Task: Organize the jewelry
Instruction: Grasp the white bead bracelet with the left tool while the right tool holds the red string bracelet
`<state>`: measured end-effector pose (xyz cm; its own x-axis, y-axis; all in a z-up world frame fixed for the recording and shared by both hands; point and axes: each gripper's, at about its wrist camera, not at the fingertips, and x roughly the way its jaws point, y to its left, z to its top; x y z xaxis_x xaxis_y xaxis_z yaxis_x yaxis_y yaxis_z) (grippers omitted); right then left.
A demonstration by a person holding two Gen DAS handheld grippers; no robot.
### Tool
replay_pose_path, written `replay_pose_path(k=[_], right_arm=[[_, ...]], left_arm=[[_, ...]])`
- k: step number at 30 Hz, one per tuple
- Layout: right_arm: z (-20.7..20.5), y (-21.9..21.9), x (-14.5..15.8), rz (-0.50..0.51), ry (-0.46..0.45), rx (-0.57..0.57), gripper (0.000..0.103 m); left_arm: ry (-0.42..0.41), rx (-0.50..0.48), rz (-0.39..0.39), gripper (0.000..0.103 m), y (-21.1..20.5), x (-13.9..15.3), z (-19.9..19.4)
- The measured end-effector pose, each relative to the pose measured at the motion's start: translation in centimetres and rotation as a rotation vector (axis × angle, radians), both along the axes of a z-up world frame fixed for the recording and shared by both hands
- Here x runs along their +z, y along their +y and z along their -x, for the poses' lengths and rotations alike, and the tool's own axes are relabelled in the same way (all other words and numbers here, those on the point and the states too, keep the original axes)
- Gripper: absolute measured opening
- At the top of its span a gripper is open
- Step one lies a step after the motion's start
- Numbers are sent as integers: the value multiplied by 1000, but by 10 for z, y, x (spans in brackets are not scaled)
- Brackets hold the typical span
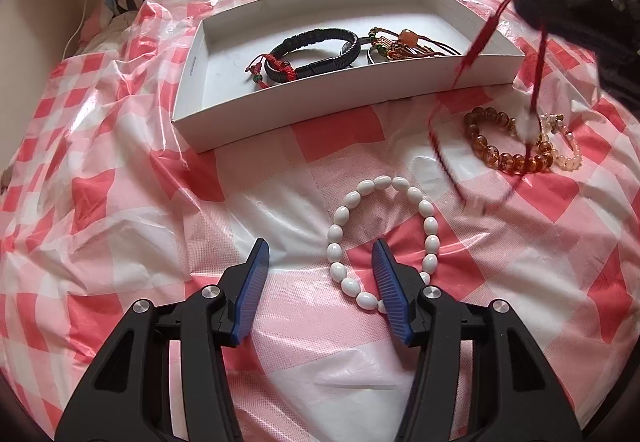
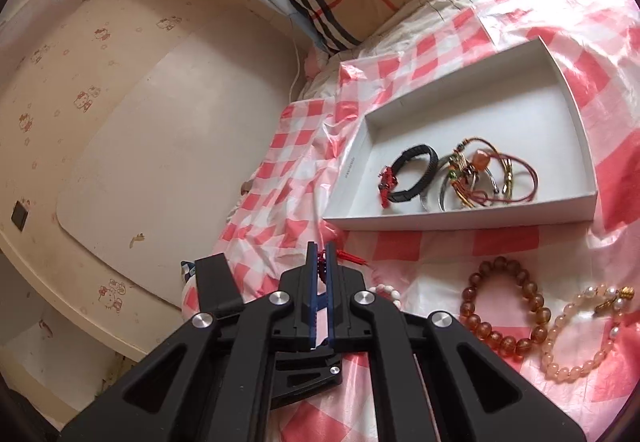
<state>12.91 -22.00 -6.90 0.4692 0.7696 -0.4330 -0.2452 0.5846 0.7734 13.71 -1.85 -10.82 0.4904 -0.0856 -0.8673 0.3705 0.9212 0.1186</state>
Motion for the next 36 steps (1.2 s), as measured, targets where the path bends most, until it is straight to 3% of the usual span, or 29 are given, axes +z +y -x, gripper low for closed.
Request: replay_pose_path(k=[6,9,14,19,20,21,23,28,31,32,33,36], right_arm=[[-7,-2,-23,40,94,-31,5],[-10,-1,-32,88,129,-43,5],[-13,7,-38,158,145,-33,5],[-12,16,-42,256,154,-11,5],[-12,18,-44,272,165,-1,11],[-13,20,-46,282,171,6,34],[-12,28,-47,311,163,28,67],[-9,48,-48,417,117,69,67],[-11,52,-49,431,98,58,67],[-12,54,-49,435,92,59,63],[-13,56,-50,436,91,67,48],[-12,62,-51,485,85,85,26]], left_arm=[[4,-42,-2,15,-8,1,3],[12,-28,14,8,-4,2,2],[11,-5,26,8,0,2,-1],[-13,6,-9,21,-3,-1,-2],[-11,8,-6,21,-3,-1,-3],[-9,9,-4,21,-2,-1,-4],[-9,10,-5,21,-2,-1,-4],[-12,12,-9,21,-2,-1,-5],[-15,14,-14,21,-3,-1,-5],[-16,16,-14,21,-4,-1,-4],[-17,18,-15,21,-4,-1,-4],[-8,22,-3,15,-3,0,-5]])
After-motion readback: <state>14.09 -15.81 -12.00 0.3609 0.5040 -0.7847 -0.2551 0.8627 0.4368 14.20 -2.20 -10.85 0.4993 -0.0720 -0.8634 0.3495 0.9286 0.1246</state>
